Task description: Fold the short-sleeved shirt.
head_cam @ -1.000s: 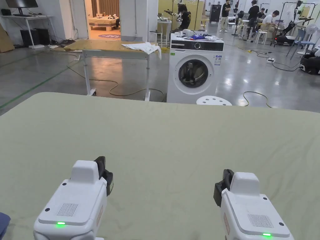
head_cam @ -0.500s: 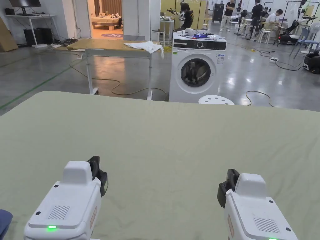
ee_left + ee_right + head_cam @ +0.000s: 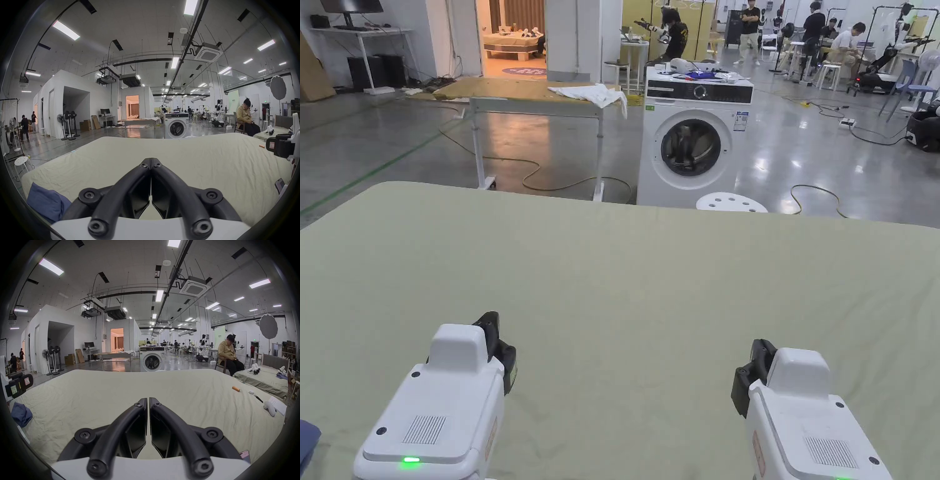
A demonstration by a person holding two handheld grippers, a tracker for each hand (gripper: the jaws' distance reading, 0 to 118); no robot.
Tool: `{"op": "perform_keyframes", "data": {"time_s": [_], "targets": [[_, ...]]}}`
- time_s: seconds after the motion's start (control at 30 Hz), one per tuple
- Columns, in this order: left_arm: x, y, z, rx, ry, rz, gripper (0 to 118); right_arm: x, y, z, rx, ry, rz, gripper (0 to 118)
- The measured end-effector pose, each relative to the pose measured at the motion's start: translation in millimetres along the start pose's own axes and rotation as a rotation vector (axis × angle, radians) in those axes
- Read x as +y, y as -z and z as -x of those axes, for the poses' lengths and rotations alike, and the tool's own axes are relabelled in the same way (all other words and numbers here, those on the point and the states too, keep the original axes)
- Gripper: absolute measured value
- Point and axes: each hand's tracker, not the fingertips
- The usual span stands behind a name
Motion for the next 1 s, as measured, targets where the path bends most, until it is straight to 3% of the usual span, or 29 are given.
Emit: {"op": "perform_keyframes", "data": {"time_s": [0.07,0.13,0.17,0.23,0.27,0.33,0.4,0.77,1.0], "targets": [[0.5,-0.3,-0.3,-0.003,-0.006,0.003,4,0.1,0.8,1.5,0.004,-0.006,0.005,2],[1.1,-0.4,1.0,-0.001,-0.012,0.007,27,-0.4,1.4,3.2,0.008,-0.003,0.007,12],[1.1,-0.7,1.2,0.004,-0.013,0.01,38,-0.7,1.7,4.6,-0.001,-0.006,0.012,27],[0.7,-1.2,2.2,-0.003,-0.021,0.016,60,-1.7,3.0,6.1,-0.005,-0.01,0.018,71],[1.0,-0.5,2.6,-0.002,-0.022,0.018,69,-2.3,3.9,7.4,-0.01,-0.018,0.024,81],[0.0,-1.1,2.3,0.009,-0.019,0.021,83,-4.8,4.4,8.6,-0.021,-0.029,0.018,84],[-1.0,-1.2,3.2,0.014,-0.013,0.02,90,-5.5,4.3,9.3,-0.025,-0.036,0.01,86],[-2.2,0.3,8.9,0.04,-0.028,0.05,98,-2.1,10.0,3.9,0.001,0.036,0.035,104],[-2.1,1.0,11.8,0.043,-0.048,0.063,103,-2.8,16.7,7.6,-0.058,0.041,0.066,104]]}}
